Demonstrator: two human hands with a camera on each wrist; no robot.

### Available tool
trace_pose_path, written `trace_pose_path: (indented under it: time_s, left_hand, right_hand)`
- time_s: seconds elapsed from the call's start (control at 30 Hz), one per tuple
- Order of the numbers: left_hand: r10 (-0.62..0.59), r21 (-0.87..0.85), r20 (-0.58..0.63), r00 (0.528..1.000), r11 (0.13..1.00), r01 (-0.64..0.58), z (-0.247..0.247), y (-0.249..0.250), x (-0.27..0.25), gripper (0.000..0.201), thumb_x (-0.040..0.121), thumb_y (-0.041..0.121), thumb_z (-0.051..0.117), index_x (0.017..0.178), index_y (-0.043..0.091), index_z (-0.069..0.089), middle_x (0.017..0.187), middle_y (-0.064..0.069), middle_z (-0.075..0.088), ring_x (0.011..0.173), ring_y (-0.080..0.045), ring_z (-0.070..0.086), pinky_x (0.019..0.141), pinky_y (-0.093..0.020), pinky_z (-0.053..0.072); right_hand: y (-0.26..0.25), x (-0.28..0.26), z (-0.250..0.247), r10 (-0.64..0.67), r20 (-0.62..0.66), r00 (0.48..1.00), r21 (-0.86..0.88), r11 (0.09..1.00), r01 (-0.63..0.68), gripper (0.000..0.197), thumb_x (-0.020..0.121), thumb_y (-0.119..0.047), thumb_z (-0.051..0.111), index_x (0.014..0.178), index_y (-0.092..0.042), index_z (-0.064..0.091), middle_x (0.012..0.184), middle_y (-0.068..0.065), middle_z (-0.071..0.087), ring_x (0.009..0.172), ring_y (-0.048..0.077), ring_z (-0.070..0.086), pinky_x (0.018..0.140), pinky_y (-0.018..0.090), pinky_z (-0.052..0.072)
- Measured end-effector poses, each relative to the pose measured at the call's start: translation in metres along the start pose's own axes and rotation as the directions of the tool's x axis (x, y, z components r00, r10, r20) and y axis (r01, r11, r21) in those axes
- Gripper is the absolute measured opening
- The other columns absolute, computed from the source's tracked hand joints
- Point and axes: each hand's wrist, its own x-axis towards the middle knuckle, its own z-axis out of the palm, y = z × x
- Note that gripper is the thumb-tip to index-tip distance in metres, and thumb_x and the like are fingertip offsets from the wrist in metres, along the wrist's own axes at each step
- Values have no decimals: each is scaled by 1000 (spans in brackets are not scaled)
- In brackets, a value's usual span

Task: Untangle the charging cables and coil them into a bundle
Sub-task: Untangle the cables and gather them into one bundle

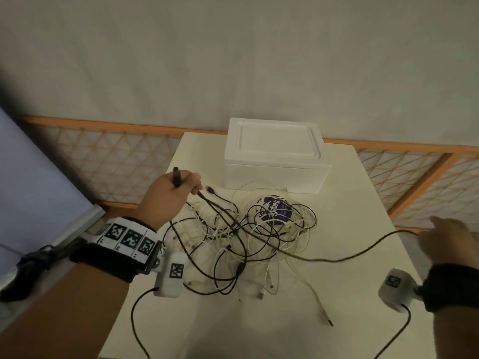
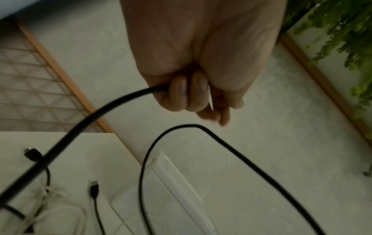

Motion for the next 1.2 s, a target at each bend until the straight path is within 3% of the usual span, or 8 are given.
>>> trace_pose_path:
  time_s: [0.13, 0.23, 0.33, 0.47, 0.63, 0.87, 1.07, 1.2]
  left_hand:
    - [-6, -535, -40, 999, 845, -16, 15, 23, -8, 39, 84, 50, 55, 56, 22, 52, 51, 4, 33, 41, -11, 27, 48, -28, 19]
    - [-36, -700, -39, 999, 714, -2, 30, 37, -7, 45, 92, 42, 49, 51, 23, 48, 55, 5, 35, 42, -9, 28, 50, -29, 21]
    - [-44, -796, -42, 998, 605, -7, 42, 38, -6, 48, 94, 39, 44, 50, 21, 42, 52, 6, 31, 43, -9, 26, 47, -23, 27]
    - [-257, -842, -102, 961, 536, 54, 34, 15, -9, 50, 100, 35, 42, 53, 21, 40, 53, 6, 31, 41, -8, 25, 43, -22, 27]
    - [-689, -859, -266, 675, 487, 159, -6, -43, -12, 46, 98, 40, 48, 59, 18, 35, 50, 4, 33, 31, -9, 21, 35, -17, 18]
    - [-835, -794, -390, 388, 519, 318, -74, -109, -38, 37, 91, 48, 47, 68, 20, 44, 60, 2, 45, 41, -10, 41, 39, -23, 32]
    - [-867, -793, -369, 335, 482, 373, -108, -153, -62, 33, 96, 43, 36, 70, 24, 38, 70, 5, 42, 57, -9, 42, 52, -24, 37]
    - [-901, -836, -242, 359, 381, 394, -86, -154, -70, 41, 97, 33, 46, 61, 22, 30, 44, 7, 30, 36, -8, 24, 37, -24, 20]
  right_hand:
    - [-105, -54, -14, -325, -119, 938, 232, 910, 344, 36, 80, -14, 70, 115, -7, 65, 121, 15, 61, 109, 34, 57, 98, 37, 41]
    - [-212, -133, -20, -722, 149, 676, 519, 639, 568, 46, 84, -36, 68, 125, -19, 58, 125, -5, 56, 114, 14, 52, 96, 21, 35]
    - [-272, -187, 4, -870, 366, 329, 568, 489, 661, 37, 93, -42, 52, 118, -15, 53, 112, 1, 61, 101, 17, 56, 87, 32, 44]
    - [-287, -191, 29, -832, 343, 437, 694, 538, 479, 20, 98, -18, 44, 91, -13, 62, 72, -8, 55, 62, 9, 52, 61, 24, 42]
    - [-255, -164, 30, -817, 407, 409, 401, 562, 723, 23, 98, -30, 44, 105, -25, 66, 94, -5, 67, 90, 15, 60, 77, 26, 44]
    - [-199, -116, -4, -733, 320, 601, 34, 643, 765, 29, 91, -53, 48, 106, -36, 66, 104, -6, 68, 100, 18, 62, 78, 27, 45]
    - [-137, -68, -26, -613, 231, 756, -169, 740, 651, 30, 92, -51, 44, 110, -38, 65, 104, -3, 69, 96, 21, 63, 67, 27, 39]
    - [-93, -51, -19, -436, 292, 851, -38, 884, 466, 39, 83, -60, 50, 100, -31, 71, 102, -3, 70, 91, 20, 61, 71, 31, 40]
